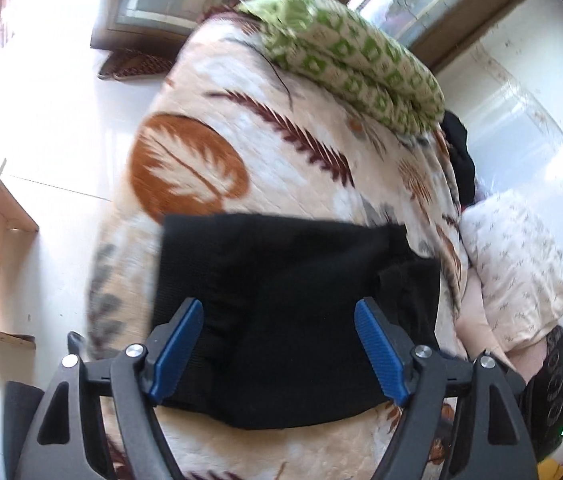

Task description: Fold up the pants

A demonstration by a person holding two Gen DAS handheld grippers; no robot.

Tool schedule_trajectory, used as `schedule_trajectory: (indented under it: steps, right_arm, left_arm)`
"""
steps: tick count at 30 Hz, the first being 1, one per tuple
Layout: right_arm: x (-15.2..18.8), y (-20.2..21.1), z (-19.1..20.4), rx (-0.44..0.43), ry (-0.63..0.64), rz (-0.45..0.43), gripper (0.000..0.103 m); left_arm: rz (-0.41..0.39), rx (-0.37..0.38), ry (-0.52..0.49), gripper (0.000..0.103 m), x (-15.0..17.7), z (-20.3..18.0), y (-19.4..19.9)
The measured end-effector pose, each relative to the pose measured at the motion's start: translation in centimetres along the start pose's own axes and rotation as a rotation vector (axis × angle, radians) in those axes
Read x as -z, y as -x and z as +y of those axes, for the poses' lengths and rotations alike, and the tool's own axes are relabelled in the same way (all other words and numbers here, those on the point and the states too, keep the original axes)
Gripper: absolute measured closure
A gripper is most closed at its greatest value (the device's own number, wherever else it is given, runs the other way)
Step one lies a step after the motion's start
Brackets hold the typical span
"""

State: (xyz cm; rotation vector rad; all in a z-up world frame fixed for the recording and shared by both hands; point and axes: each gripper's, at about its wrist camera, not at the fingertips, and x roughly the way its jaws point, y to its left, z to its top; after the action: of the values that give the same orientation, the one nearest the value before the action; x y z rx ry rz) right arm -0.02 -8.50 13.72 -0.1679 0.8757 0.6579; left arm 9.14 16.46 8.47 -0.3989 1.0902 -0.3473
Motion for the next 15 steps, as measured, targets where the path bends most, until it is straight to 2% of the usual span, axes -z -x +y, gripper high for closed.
schedule_trajectory:
  steps: [3,7,12,15]
  right_arm:
    - [-0.8,-1.6,2.4,-0.043,0.081,0.031,0.047]
    - [-1.1,-4.3,5.4,-0.111,0.153,0.083,0.047]
    - [-1.4,-7.6,8.7,-0.143,0.242,0.119,0.048]
    - [-1.2,-8.8,10.0,-0.11,0.296,0.093,0.048]
  left_arm:
    - [-0.015,-0.03,0.01,0.018,-0.6,1.3,0.7]
    - [0.047,-0.047,0.052,0.018,-1.2,3.1,-0.6]
    - [0.104,-0.051,0.138,0.019,-1.7,5.0,-2.5]
    - [0.112,-0.048,0.175,0.02,-1.6,5.8,-3.0]
